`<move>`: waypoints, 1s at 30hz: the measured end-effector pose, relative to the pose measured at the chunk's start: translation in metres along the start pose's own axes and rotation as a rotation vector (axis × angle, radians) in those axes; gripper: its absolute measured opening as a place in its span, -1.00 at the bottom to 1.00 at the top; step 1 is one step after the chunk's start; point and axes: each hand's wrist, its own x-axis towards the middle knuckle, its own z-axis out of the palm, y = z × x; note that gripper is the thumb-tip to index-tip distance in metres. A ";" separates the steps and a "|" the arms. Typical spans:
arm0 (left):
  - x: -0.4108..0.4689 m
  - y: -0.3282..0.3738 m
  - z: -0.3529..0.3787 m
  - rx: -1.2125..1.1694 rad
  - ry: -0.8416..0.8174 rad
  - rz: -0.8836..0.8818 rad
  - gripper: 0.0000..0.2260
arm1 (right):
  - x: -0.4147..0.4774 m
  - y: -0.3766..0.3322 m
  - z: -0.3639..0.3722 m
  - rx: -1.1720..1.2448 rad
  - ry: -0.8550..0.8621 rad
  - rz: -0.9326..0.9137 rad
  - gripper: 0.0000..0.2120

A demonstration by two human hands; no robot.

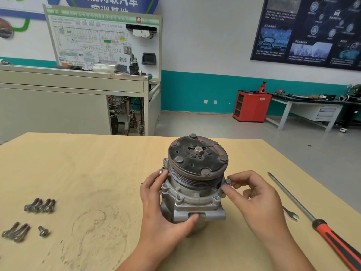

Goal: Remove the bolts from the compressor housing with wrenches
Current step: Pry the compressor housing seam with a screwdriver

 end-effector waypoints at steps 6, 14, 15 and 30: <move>0.001 0.000 0.000 0.024 0.011 0.017 -0.16 | 0.000 0.001 -0.003 0.202 -0.095 0.040 -0.71; 0.001 -0.002 -0.003 0.026 -0.001 0.004 -0.17 | 0.003 0.004 -0.001 0.205 -0.101 0.019 -0.79; 0.001 -0.003 -0.003 0.027 0.000 0.000 -0.19 | 0.002 0.005 -0.001 0.240 -0.092 0.029 -0.79; -0.002 -0.008 -0.003 0.048 -0.026 -0.087 -0.09 | 0.003 0.005 0.003 0.069 0.017 -0.077 -0.69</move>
